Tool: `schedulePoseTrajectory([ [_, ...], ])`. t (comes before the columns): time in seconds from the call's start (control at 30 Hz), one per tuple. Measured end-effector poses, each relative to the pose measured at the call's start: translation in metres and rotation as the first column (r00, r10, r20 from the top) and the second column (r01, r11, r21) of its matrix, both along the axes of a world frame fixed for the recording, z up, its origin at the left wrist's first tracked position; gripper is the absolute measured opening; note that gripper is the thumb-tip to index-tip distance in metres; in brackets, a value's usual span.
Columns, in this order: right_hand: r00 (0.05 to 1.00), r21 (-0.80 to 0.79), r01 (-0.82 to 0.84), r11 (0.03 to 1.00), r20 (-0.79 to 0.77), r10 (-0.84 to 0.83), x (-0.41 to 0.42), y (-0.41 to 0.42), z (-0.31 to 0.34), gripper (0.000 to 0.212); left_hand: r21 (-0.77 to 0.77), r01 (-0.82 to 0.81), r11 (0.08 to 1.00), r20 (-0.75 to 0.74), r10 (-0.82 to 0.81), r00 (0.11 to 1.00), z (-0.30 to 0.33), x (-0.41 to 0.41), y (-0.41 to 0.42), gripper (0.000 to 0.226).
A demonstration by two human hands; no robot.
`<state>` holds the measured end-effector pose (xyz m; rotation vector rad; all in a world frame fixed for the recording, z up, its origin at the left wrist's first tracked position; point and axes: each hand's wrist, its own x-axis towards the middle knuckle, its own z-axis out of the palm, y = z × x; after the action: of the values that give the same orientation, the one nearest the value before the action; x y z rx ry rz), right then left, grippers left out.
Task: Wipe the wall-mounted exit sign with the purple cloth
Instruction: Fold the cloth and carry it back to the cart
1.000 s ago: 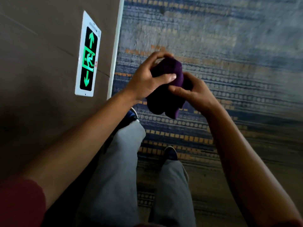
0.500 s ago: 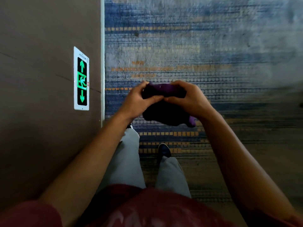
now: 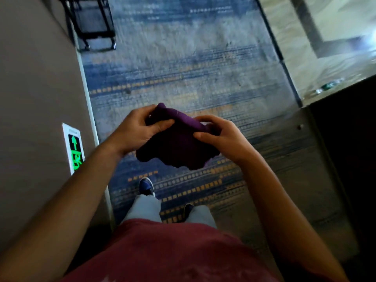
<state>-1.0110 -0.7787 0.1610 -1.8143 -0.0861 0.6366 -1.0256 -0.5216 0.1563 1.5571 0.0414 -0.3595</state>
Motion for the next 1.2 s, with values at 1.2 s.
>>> schedulePoseTrajectory([
  [1.2, 0.952, 0.713, 0.239, 0.66, -0.306, -0.014, 0.392, 0.006, 0.043, 0.056, -0.306, -0.445, 0.842, -0.065, 0.448, 0.892, 0.081, 0.384, -0.043, 0.039],
])
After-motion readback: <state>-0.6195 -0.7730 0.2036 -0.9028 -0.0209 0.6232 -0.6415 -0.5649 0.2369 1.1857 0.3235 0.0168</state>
